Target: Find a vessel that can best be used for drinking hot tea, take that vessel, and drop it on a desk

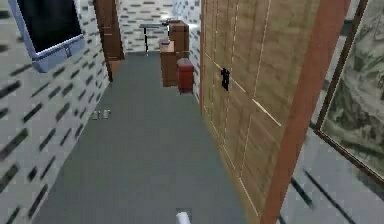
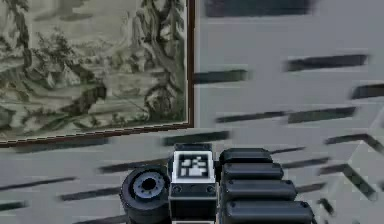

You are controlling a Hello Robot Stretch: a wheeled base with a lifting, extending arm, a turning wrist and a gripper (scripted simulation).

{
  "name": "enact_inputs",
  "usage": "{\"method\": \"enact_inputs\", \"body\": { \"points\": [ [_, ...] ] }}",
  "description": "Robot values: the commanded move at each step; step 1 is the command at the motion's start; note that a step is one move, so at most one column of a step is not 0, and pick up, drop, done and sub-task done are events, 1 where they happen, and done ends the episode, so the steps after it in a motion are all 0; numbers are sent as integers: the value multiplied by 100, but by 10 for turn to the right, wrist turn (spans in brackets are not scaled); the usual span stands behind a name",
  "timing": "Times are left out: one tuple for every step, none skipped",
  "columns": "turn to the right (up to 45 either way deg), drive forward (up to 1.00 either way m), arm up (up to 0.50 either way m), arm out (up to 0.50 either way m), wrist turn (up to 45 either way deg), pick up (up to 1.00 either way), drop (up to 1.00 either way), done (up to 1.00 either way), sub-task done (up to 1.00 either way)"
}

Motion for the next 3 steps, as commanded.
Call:
{"method": "enact_inputs", "body": {
  "points": [
    [0, 75, 0, 0, 0, 0, 0, 0, 0],
    [-180, 0, 0, 0, 0, 0, 0, 0, 0],
    [0, 100, 0, 0, 0, 0, 0, 0, 0]
  ]
}}
